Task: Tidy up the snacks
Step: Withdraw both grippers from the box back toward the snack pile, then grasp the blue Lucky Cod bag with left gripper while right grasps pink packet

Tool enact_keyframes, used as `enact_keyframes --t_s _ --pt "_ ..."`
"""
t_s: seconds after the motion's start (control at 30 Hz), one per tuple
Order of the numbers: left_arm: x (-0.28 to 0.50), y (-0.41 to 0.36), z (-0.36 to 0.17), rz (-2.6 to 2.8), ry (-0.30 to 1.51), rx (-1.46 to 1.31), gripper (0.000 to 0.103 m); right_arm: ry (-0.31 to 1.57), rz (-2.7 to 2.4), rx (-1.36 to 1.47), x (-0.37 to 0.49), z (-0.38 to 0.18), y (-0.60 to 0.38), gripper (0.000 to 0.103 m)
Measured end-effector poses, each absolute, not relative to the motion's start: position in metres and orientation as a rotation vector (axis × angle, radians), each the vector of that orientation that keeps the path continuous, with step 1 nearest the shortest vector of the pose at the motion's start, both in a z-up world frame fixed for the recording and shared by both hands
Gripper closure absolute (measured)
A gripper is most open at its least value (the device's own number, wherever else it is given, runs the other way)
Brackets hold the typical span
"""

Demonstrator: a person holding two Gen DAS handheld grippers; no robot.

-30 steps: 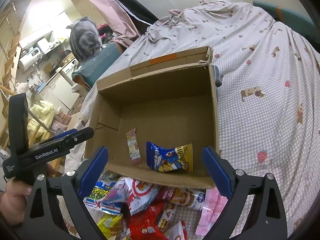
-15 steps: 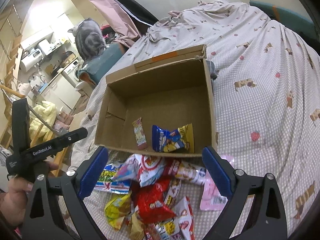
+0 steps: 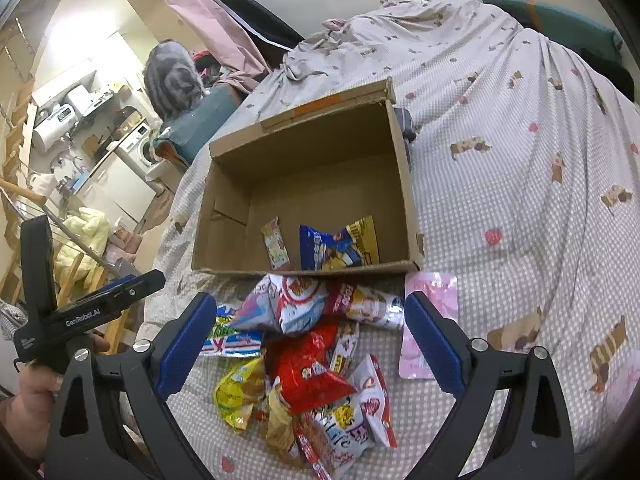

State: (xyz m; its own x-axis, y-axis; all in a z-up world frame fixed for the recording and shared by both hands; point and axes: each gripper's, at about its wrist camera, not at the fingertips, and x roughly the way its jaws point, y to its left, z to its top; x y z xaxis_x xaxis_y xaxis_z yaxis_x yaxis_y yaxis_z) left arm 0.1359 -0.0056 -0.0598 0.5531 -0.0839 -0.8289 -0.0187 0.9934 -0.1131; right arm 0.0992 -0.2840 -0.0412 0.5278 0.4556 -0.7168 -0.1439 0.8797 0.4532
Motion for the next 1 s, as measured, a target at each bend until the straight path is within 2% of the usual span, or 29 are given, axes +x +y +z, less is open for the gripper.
enact_keyframes --t_s 0.57,0.77,1.0 --pt "0.121 0.012 -0.082 0.028 1.062 -0.191 0.012 1.026 0.258 0.417 0.079 -0.058 -0.291 0.006" --pt "0.130 0.019 -0.106 0.049 1.164 -0.249 0.012 1.079 0.247 0.509 0.085 -0.072 -0.300 0.006" --pt "0.161 0.011 -0.163 0.018 1.356 -0.391 0.012 1.108 0.232 0.586 0.088 -0.082 -0.309 0.006"
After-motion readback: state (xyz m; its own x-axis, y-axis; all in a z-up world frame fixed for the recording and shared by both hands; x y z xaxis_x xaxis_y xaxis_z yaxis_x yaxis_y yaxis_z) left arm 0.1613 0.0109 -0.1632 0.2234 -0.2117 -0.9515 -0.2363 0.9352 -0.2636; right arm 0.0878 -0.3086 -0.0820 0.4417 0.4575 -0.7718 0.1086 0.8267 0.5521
